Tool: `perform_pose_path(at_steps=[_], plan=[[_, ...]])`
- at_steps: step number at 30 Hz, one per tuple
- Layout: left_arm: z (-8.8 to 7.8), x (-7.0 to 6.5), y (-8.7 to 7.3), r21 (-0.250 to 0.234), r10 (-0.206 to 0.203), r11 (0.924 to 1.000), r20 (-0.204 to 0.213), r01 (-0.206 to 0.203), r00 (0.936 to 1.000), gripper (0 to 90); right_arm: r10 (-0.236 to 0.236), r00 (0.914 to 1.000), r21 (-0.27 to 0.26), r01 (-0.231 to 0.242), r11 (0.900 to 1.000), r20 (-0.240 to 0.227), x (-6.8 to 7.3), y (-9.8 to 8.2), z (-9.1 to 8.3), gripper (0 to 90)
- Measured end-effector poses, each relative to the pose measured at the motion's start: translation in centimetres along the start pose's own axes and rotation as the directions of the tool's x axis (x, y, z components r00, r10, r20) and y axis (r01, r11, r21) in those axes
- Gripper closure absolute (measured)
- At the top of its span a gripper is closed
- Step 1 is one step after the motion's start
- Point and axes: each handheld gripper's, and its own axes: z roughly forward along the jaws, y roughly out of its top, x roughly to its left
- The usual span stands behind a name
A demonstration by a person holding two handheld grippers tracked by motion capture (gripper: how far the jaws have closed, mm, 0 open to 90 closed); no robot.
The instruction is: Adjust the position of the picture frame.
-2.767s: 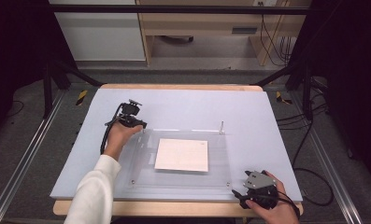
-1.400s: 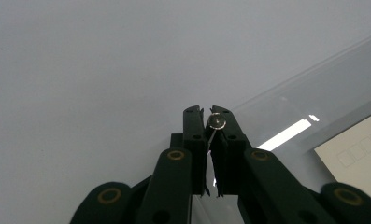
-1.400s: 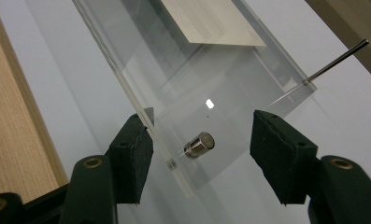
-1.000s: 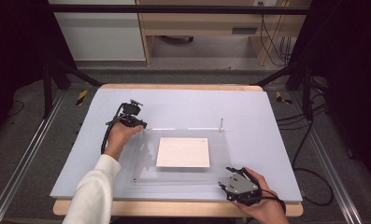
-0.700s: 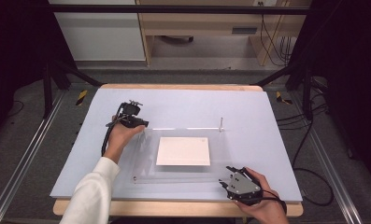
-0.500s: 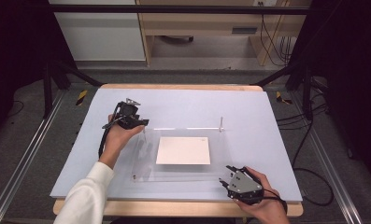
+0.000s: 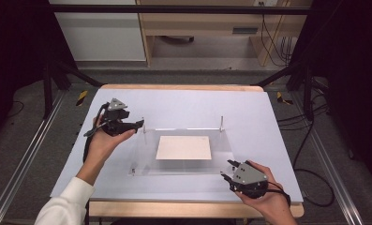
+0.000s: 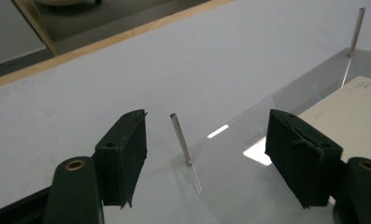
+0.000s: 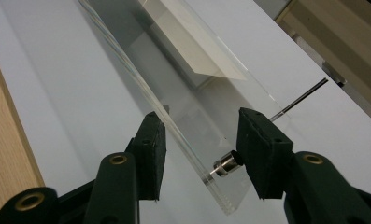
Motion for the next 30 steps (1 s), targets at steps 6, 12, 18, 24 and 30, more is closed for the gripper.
perform_pose_path(at_steps=[6, 12, 18, 24, 30], plan=[[-2.3, -0.2, -0.2, -0.047, -0.009, 0.9989, 0.05, 0.011, 0.9987, 17.3, 0.038, 0.9989, 0.01, -0.038, 0.999, -0.026, -1.5, 1.5, -0.4, 54.4], [-3.9, -0.6, -0.1, -0.104, 0.038, 0.9941, 0.083, -0.029, 0.9959, 13.3, 0.097, 0.9938, 0.005, -0.097, 0.995, -0.055, -3.4, 3.0, -0.7, 55.1], [-5.2, -1.2, 0.3, -0.13, 0.065, 0.9901, 0.099, -0.052, 0.993, 13.0, 0.137, 0.9868, -0.001, -0.138, 0.99, -0.086, -5.3, 4.3, -0.7, 55.2], [-6.4, -1.5, 1.0, -0.139, 0.073, 0.9885, 0.1, -0.058, 0.9924, 13.1, 0.153, 0.9844, -0.006, -0.154, 0.988, -0.087, -6.4, 5.0, -0.6, 55.7], [-7.5, -1.6, 1.5, -0.169, 0.081, 0.9835, 0.099, -0.063, 0.9918, 16.2, 0.17, 0.9824, -0.02, -0.172, 0.985, -0.078, -7.0, 5.3, -0.4, 56.0]])
